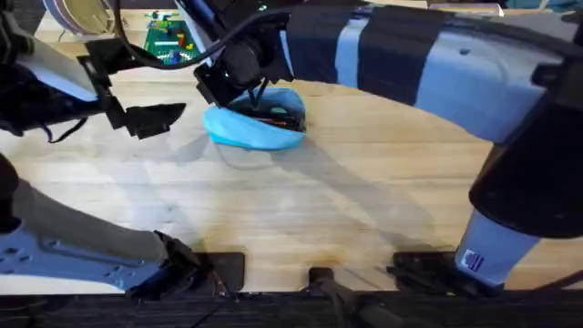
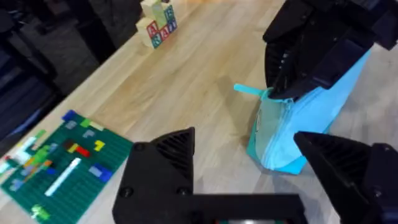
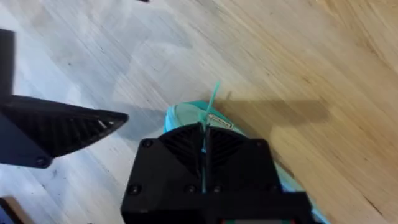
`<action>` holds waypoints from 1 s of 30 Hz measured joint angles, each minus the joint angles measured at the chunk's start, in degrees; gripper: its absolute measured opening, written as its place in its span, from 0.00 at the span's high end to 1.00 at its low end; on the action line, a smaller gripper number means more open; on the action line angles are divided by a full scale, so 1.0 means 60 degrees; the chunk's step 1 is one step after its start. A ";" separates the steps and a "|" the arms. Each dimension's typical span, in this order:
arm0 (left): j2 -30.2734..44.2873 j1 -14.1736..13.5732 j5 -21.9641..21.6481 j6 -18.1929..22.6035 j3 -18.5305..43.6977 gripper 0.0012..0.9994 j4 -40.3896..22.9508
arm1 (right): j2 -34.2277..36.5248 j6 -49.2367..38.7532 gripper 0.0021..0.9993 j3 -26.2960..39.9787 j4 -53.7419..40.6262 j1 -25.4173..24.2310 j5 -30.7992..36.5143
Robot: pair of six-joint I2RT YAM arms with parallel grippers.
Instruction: Unzip the bag, pick up the pens from the table one at a time and place them inside, then zip the bag closed.
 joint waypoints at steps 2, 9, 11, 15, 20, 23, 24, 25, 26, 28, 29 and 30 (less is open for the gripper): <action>0.0355 -0.0138 0.0000 0.0075 0.0000 0.01 0.0007 | 0.0000 0.0000 0.97 0.0000 0.0000 0.0000 0.0000; 0.1211 -0.0511 0.0446 0.0769 0.0000 0.01 0.0011 | 0.0000 0.0000 0.97 0.0000 0.0000 0.0000 0.0000; 0.1347 -0.0572 0.0599 0.0929 0.0000 0.01 0.0019 | 0.0000 0.0000 0.97 0.0000 0.0001 0.0000 0.0000; 0.1685 -0.0705 0.0772 0.1070 0.0000 0.01 0.0039 | 0.0000 0.0000 0.97 0.0000 0.0000 0.0000 0.0000; 0.2127 -0.0905 0.0809 0.1070 0.0000 0.01 0.0047 | 0.0000 0.0000 0.97 0.0000 0.0000 0.0000 0.0000; 0.2341 -0.1036 0.0816 0.1070 0.0000 0.01 0.0037 | 0.0000 0.0000 0.97 0.0000 0.0000 0.0000 0.0000; 0.2389 -0.1082 0.0810 0.1070 0.0000 0.01 0.0036 | 0.0000 0.0000 0.97 0.0000 0.0000 0.0000 0.0000; 0.2423 -0.1128 0.0788 0.1070 0.0000 0.01 0.0036 | 0.0000 0.0000 0.97 0.0000 0.0000 0.0000 0.0000; 0.2427 -0.1176 0.0744 0.1070 0.0000 0.01 0.0037 | 0.0000 0.0000 0.97 0.0000 0.0000 0.0000 0.0000; 0.2427 -0.1284 0.0674 0.1070 0.0000 0.01 -0.0012 | 0.0000 0.0000 0.97 0.0000 0.0000 0.0000 0.0000; 0.2427 -0.1333 0.0623 0.1071 0.0000 0.01 -0.0041 | 0.0000 0.0000 0.97 0.0000 0.0000 0.0000 0.0000; 0.2427 -0.1388 0.0568 0.1074 0.0000 0.01 -0.0087 | 0.0000 0.0000 0.97 0.0000 0.0000 0.0000 0.0000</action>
